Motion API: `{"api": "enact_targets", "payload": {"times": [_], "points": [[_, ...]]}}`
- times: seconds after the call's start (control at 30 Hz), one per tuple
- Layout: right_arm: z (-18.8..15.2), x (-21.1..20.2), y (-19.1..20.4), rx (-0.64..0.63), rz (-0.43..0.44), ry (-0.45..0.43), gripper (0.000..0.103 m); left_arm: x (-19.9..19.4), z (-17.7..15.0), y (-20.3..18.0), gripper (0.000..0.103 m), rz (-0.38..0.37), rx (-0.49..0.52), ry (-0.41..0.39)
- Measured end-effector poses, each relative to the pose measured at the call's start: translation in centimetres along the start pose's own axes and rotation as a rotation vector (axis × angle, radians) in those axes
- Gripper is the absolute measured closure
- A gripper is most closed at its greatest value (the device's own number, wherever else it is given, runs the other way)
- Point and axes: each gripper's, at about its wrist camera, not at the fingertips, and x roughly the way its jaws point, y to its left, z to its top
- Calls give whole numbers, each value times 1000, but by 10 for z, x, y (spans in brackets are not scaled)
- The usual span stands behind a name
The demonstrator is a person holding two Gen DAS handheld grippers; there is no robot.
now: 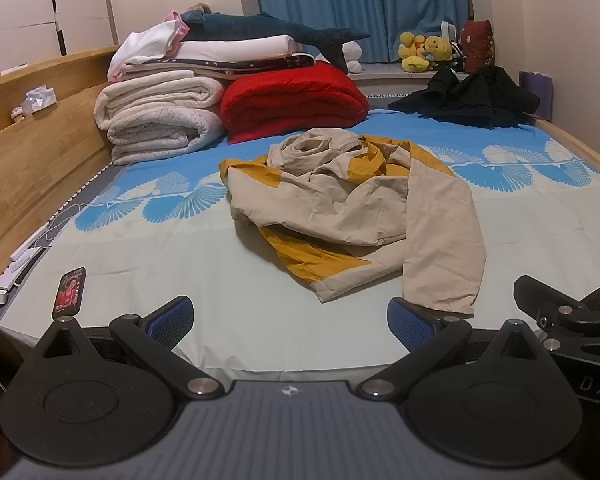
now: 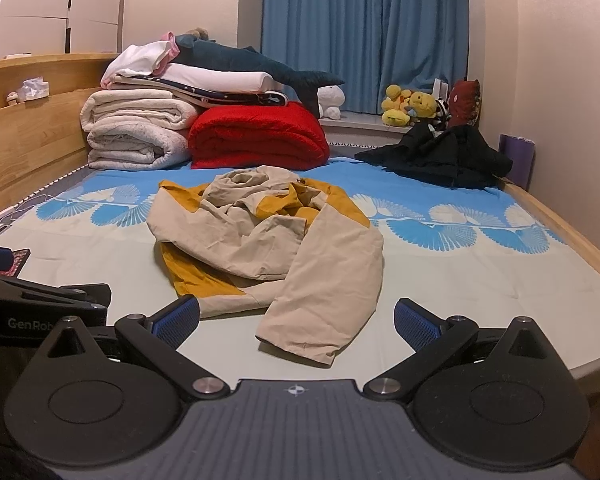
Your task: Fold large clothes
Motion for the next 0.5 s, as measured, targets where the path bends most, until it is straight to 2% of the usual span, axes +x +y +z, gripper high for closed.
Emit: {"api": "enact_targets", "payload": {"times": [0.5], "points": [[1,-1,0,1,0,-1,1,0,0,0,0,-1,0,-1]]}}
